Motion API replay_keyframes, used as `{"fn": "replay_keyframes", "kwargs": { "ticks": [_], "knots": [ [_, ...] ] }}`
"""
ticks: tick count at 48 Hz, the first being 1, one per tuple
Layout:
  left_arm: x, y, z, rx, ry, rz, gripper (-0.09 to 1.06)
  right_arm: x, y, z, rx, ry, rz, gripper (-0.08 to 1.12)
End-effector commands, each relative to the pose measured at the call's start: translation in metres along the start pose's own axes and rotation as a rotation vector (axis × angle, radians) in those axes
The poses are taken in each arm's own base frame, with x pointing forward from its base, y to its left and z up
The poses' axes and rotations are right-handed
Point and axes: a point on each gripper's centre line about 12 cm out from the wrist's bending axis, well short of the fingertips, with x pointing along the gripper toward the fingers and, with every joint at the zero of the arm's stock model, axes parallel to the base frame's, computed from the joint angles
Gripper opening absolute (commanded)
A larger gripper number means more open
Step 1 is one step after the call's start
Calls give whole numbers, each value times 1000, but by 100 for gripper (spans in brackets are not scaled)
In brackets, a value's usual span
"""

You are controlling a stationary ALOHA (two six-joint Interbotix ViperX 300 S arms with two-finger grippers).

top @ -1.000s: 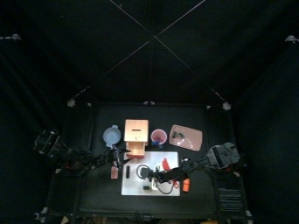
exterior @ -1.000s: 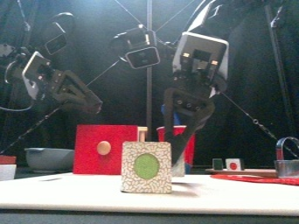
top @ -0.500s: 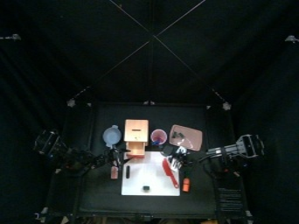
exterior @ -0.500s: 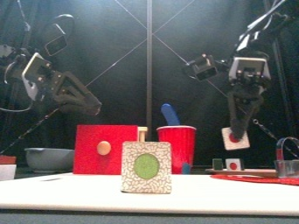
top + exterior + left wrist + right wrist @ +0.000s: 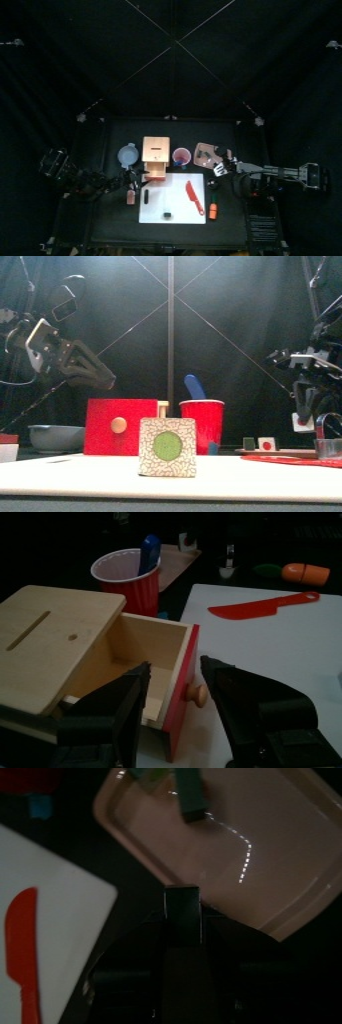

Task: Place sushi on board then cut the sushi with the knife then place the pieces on the plate
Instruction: Place the 4 sushi pieces on the plate

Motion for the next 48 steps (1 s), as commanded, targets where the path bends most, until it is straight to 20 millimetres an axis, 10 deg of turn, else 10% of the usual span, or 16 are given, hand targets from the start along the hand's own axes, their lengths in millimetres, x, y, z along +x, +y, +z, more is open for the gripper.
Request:
{"fn": "replay_keyframes", "kwargs": {
  "ticks": [1, 48],
  "knots": [
    [2, -1, 4, -8, -12, 2, 83, 1, -10, 12, 80, -55, -17, 59],
    [1, 0, 1, -2, -1, 3, 83, 39, -24, 31, 209, -107, -15, 78]
  ]
}}
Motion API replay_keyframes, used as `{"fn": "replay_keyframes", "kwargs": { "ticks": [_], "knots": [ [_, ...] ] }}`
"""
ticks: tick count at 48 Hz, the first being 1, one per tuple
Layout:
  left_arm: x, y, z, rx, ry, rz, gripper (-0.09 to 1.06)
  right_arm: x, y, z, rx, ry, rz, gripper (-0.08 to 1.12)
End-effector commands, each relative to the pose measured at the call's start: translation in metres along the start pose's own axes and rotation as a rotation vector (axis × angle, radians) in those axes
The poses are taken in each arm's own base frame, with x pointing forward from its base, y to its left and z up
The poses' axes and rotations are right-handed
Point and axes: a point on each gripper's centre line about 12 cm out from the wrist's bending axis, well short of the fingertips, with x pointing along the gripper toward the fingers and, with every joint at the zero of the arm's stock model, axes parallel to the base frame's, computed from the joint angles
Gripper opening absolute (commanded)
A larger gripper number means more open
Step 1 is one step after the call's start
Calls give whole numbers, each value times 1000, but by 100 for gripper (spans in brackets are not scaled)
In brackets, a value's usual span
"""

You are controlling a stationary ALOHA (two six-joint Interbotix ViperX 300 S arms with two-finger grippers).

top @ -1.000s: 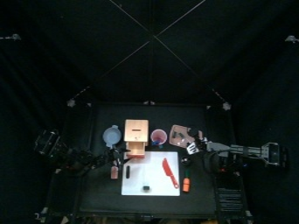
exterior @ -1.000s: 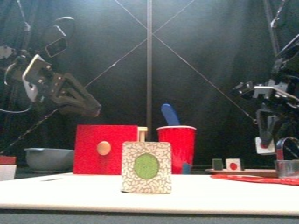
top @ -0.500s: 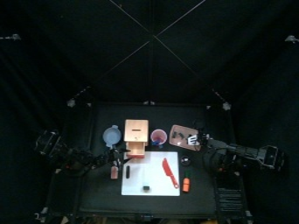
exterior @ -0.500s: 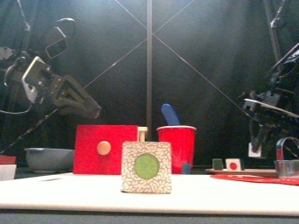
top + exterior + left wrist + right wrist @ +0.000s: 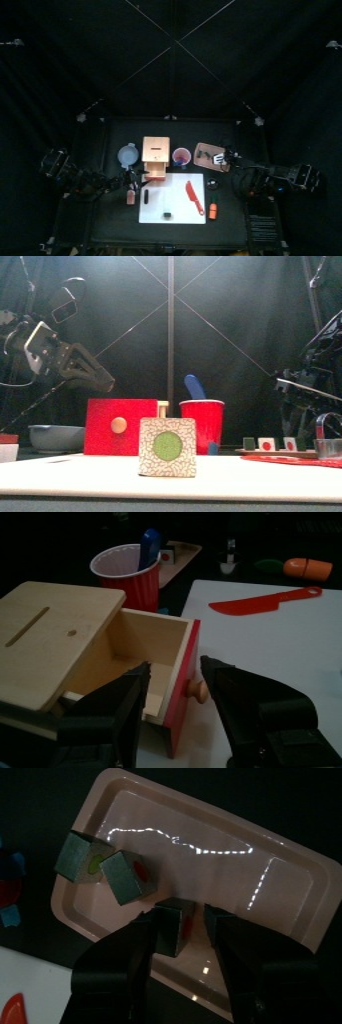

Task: Place sushi on board then cut the sushi with the knife then place the pieces on the plate
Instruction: Place the 4 sushi pieces on the plate

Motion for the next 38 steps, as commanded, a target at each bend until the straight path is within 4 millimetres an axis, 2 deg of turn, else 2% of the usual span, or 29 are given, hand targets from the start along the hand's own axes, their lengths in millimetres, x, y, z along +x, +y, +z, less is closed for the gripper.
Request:
{"fn": "replay_keyframes", "kwargs": {
  "ticks": [1, 10, 17, 22, 28, 36, 38],
  "knots": [
    [2, 0, 4, -8, -11, 3, 83, 1, 3, 4, 4, -3, 2, 78],
    [1, 0, 4, -9, -12, 3, 83, -11, 7, 12, 7, -45, 29, 78],
    [2, 0, 4, -8, -11, 3, 83, -35, 14, 23, 11, -118, 88, 78],
    [2, 0, 4, -8, -11, 3, 83, -52, 29, 18, -36, -147, 191, 78],
    [2, -1, 5, -11, -15, 3, 83, -69, 66, -10, -196, -110, 375, 78],
    [3, -1, 6, -12, -17, 2, 83, -87, 116, -67, -447, 20, 539, 78],
    [3, -2, 7, -13, -18, 2, 83, -88, 125, -75, -482, 40, 554, 78]
  ]
}}
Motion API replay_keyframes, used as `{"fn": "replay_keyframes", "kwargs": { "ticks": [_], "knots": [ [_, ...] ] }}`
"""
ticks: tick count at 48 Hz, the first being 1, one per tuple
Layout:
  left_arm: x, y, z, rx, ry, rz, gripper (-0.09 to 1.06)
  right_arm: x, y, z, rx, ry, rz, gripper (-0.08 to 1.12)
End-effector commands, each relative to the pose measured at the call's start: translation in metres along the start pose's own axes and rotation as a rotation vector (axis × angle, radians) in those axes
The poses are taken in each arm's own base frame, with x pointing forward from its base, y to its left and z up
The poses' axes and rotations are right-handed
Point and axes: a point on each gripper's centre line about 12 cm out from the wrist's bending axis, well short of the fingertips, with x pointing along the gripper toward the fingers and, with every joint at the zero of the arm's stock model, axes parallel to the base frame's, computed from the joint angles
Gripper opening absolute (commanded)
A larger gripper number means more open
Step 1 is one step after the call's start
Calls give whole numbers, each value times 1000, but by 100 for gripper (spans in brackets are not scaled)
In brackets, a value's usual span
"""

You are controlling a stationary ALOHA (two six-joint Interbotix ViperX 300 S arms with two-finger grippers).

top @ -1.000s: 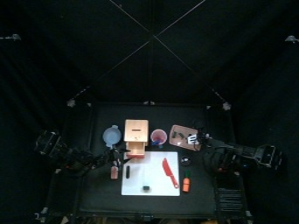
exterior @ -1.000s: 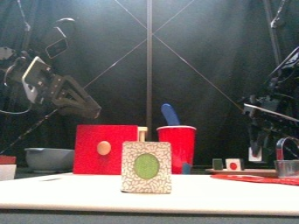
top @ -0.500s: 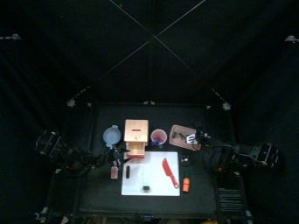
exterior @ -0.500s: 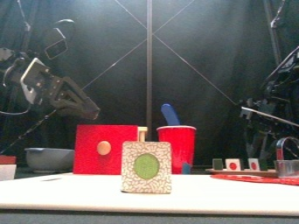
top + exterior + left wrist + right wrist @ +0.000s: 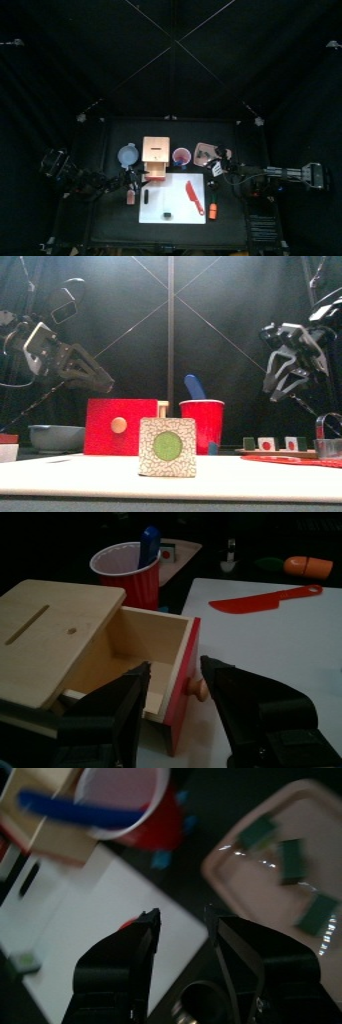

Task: Place sushi on board then cut the sushi with the knife then place the pieces on the plate
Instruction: Place the 4 sushi pieces on the plate

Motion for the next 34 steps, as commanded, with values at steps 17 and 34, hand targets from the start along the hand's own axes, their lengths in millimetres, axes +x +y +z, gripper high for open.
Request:
{"fn": "replay_keyframes", "kwargs": {
  "ticks": [17, 34],
  "knots": [
    [6, -4, 14, -23, -39, 4, 83, 51, 163, -44, -391, 168, 226, 78],
    [6, -2, 13, -22, -36, 6, 83, 101, 222, -61, -546, 152, 251, 78]
  ]
}}
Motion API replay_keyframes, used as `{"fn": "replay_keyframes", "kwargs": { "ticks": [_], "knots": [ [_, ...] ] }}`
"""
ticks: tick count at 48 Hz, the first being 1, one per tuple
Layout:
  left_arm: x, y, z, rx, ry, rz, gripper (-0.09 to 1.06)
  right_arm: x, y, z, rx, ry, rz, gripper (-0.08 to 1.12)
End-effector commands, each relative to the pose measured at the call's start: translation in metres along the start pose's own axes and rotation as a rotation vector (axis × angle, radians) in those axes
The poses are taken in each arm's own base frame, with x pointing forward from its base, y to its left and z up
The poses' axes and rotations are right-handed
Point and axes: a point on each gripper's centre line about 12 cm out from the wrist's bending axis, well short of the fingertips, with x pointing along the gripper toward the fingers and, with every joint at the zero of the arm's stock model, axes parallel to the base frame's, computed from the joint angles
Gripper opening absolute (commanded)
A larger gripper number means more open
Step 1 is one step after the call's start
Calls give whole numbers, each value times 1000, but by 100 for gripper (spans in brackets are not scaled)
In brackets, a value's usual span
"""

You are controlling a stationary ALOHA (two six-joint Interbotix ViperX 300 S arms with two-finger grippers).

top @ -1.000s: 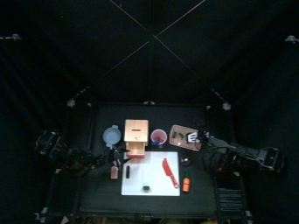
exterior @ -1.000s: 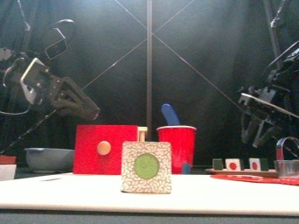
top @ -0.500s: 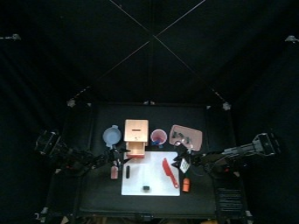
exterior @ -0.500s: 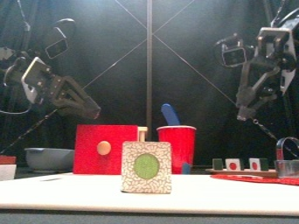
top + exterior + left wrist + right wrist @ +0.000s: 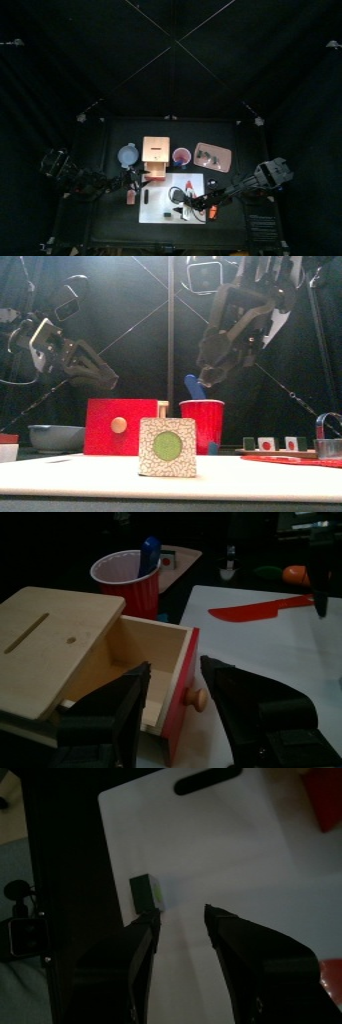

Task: Place sushi on board then cut the sushi with the knife then place the pieces on the plate
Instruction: Place the 4 sushi pieces on the plate

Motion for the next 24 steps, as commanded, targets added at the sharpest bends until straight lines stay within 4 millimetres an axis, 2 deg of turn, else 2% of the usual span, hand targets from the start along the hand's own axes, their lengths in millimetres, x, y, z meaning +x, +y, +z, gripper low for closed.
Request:
{"fn": "replay_keyframes", "kwargs": {
  "ticks": [1, 14, 24],
  "knots": [
    [2, 0, 6, -9, -20, 4, 83, 7, 16, 17, -37, -41, 26, 78],
    [2, 0, 6, -7, -18, 2, 83, 26, 32, 12, -66, -29, 62, 78],
    [2, -1, 6, -9, -18, 2, 83, 38, 34, 5, -73, -6, 51, 78]
  ]
}}
